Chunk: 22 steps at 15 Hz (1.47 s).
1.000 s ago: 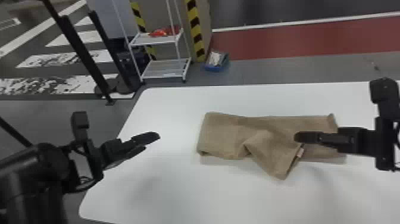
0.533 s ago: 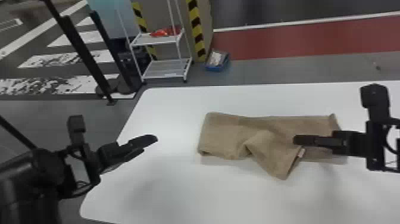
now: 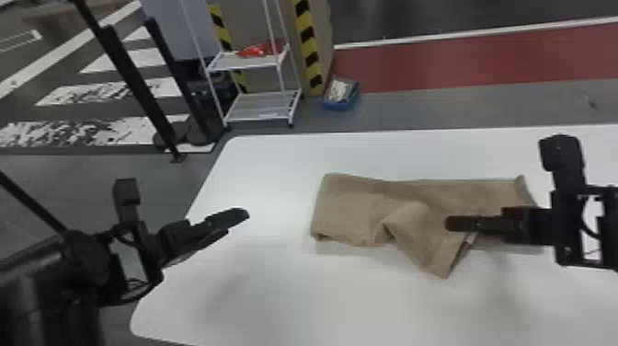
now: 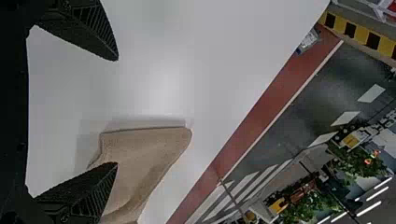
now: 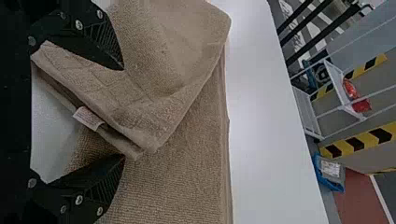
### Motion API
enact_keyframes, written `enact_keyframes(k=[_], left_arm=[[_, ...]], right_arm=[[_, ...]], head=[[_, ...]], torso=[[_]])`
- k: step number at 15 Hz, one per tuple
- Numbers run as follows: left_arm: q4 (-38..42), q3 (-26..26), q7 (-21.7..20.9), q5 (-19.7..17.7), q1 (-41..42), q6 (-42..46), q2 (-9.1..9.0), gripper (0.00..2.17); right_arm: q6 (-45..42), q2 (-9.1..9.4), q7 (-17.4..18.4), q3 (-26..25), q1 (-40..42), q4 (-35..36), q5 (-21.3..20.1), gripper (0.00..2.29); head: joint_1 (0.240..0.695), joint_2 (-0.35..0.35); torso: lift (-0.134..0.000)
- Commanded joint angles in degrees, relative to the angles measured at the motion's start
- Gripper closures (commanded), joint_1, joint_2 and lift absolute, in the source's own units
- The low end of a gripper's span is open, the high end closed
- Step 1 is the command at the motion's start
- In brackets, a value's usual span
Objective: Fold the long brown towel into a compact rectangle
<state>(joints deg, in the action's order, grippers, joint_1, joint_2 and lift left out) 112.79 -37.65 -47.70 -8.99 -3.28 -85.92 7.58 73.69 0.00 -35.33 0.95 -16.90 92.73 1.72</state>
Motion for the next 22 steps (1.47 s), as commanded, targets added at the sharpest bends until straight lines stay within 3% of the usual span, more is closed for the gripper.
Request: enact_keyframes(k=[1, 3, 6, 7, 10, 16, 19, 22], left_arm=[[-0.02, -0.14, -0.02, -0.24, 0.55, 0.53, 0.42, 0.09], [-0.2, -0.32, -0.02, -0.77, 1.08, 1.05, 0.59, 0.09], [-0.38, -0.49, -0.02, -0.94, 1.43, 1.58, 0.68, 0.09], [-0.55, -0.49, -0.02, -0.94, 1.52, 2.11, 0.68, 0.09], [-0.73, -0.49, 0.07, -0.94, 1.52, 2.28, 0.68, 0.09], [-1.52, -0.49, 0.07, -0.94, 1.7, 3.52, 0.94, 0.09], [-1.34, -1.02, -0.2, -0.94, 1.79, 3.52, 1.12, 0.09], [-1.52, -1.2, -0.37, -0.94, 2.05, 3.52, 1.47, 0.09]], right_arm=[[-0.95, 0.05, 0.0, 0.72, 0.03, -0.45, -0.58, 0.44], [-2.01, 0.05, 0.09, 1.25, 0.03, -1.41, -1.28, 0.59], [-2.36, 0.05, 0.09, 1.33, -0.15, -1.85, -1.55, 0.61], [-2.36, 0.05, 0.09, 1.33, -0.23, -1.94, -1.55, 0.8], [-2.36, 0.05, -0.44, 1.25, -0.32, -1.85, -1.37, 1.07], [-2.54, 0.05, -0.88, -0.16, -0.85, 0.08, 0.92, 1.09], [-0.95, 0.05, -1.93, -5.78, -3.22, 2.19, 4.61, 1.09], [-1.13, 0.05, -3.07, -5.52, -6.47, -3.44, 3.46, 1.09]], head=[[0.695, 0.303], [0.695, 0.309], [0.695, 0.313], [0.695, 0.314], [0.695, 0.315], [0.695, 0.321], [0.695, 0.318], [0.695, 0.293]], torso=[[-0.124], [-0.124], [-0.124], [-0.124], [-0.124], [-0.124], [-0.124], [-0.124]])
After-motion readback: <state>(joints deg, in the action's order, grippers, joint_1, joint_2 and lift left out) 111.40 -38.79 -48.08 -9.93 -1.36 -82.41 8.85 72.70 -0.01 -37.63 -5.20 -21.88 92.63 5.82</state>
